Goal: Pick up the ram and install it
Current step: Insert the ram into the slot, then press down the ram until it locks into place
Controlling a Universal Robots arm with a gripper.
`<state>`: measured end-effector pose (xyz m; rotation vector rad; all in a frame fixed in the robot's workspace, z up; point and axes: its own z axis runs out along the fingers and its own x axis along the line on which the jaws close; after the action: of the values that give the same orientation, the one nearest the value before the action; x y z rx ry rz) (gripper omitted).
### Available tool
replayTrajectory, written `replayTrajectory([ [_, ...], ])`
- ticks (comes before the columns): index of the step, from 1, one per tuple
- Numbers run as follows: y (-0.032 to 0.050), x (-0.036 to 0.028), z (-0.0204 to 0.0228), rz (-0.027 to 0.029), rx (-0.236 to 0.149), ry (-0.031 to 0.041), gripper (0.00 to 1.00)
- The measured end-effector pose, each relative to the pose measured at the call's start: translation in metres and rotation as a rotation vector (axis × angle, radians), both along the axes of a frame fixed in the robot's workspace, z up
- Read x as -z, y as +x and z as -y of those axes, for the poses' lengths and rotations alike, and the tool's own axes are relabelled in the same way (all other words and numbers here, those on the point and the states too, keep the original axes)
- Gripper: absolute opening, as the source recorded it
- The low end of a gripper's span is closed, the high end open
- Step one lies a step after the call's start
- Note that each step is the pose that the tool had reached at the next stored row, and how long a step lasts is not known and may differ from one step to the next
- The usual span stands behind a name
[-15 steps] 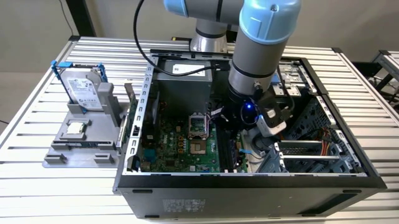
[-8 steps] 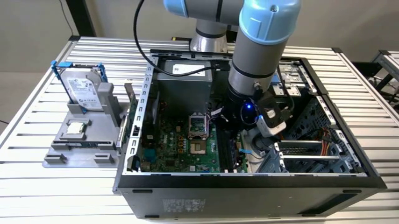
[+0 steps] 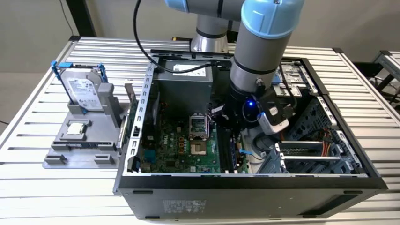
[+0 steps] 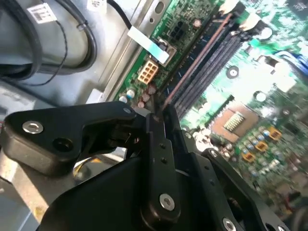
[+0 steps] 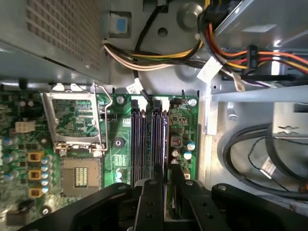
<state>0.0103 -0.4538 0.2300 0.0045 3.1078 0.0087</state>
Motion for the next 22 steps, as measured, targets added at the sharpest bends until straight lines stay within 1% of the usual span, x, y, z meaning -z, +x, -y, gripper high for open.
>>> replayTrajectory([
  [5,0.0000,-0.0228,0.0000,0.0000,0.001,0.0000,1.00],
  [6,0.0000,-0.0264,0.0000,-0.0004,0.000,-0.0002,1.00],
  [7,0.0000,-0.0276,0.0000,-0.0004,0.000,-0.0002,1.00],
  [11,0.0000,-0.0275,0.0000,-0.0004,0.000,-0.0001,1.00],
  [12,0.0000,-0.0276,0.0000,-0.0005,0.000,-0.0002,0.00],
  [22,0.0000,-0.0276,0.0000,-0.0005,0.000,-0.0008,0.00],
])
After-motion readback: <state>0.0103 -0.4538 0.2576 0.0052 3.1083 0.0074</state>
